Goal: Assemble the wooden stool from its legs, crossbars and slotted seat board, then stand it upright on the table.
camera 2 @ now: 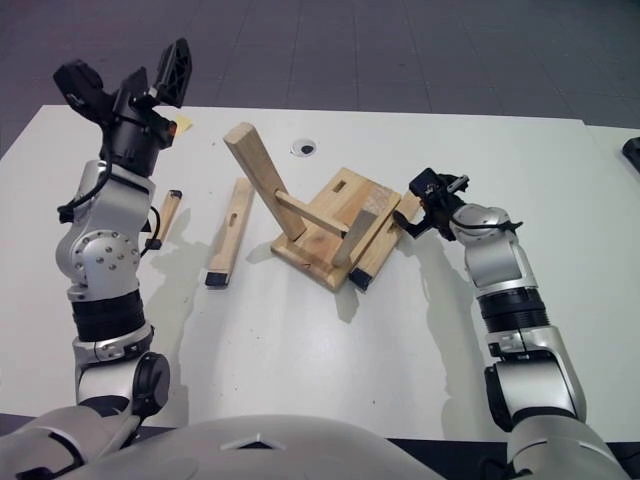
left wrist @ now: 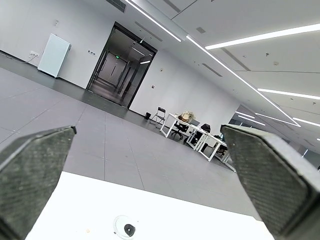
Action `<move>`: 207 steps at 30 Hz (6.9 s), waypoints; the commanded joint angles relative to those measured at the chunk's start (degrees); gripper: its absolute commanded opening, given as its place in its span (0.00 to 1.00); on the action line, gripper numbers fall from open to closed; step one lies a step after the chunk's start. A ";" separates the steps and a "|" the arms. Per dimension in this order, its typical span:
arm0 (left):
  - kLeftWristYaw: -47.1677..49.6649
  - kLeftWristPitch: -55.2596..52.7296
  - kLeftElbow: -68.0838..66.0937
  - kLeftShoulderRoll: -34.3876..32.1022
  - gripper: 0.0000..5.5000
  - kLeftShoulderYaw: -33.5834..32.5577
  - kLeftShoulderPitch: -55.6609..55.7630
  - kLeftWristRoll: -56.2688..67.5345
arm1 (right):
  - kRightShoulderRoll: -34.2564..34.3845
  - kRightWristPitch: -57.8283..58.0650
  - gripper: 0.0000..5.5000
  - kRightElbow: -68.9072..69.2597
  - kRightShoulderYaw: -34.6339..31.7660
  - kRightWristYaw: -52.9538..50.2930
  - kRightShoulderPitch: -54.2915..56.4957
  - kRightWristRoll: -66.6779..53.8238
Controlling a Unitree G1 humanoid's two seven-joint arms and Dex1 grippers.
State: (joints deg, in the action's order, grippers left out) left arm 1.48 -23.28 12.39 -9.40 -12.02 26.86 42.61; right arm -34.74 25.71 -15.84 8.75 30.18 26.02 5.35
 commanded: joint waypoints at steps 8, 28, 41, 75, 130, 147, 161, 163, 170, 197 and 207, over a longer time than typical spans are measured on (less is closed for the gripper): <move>-0.57 -2.04 -0.65 0.52 0.98 -0.12 0.36 -1.45 | 3.04 -6.36 0.98 -9.64 3.88 0.46 6.60 4.52; -0.93 -4.11 -1.50 3.04 0.98 0.98 -0.25 -3.39 | 12.83 -14.13 0.98 -28.58 2.68 -5.31 19.51 6.06; 6.84 1.12 -4.60 9.81 0.98 1.01 1.03 -11.82 | 18.37 -10.53 0.98 -10.63 -18.97 -26.81 15.38 -8.47; 0.81 -1.56 4.87 12.65 0.98 8.72 1.48 -10.53 | 21.37 -0.26 0.98 14.73 -27.62 -25.22 5.97 -21.40; 10.26 0.07 3.09 9.50 0.98 -1.92 4.76 -12.48 | 6.47 11.44 0.81 46.09 -0.25 0.37 -10.81 -43.55; 10.00 0.28 1.60 9.81 0.98 -1.36 4.75 -12.76 | 4.62 11.29 0.40 45.11 -1.54 7.56 -11.13 -42.95; 9.40 0.81 0.65 11.79 0.98 0.30 3.88 -13.90 | -11.83 -3.53 0.36 13.38 1.64 46.78 10.82 -31.71; 9.30 0.96 0.65 12.39 0.98 0.77 3.48 -14.01 | -11.52 -1.40 0.41 14.37 -2.56 45.79 11.10 -35.14; 9.16 1.88 -0.26 13.12 0.98 -0.22 3.56 -14.47 | -7.11 12.55 0.62 29.44 -20.78 30.50 7.97 -57.09; 9.07 2.79 -2.06 13.52 0.98 -1.21 5.76 -14.69 | 14.97 11.71 0.98 36.99 6.50 -5.41 -3.86 -47.78; 8.97 2.59 -2.03 12.95 0.98 -1.15 4.91 -14.86 | -1.98 10.79 0.98 33.96 -1.87 13.09 -1.14 -42.48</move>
State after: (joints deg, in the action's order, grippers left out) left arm 10.43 -20.42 9.89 3.74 -13.47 31.63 28.30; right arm -35.39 35.63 17.38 7.66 41.10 23.16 -37.46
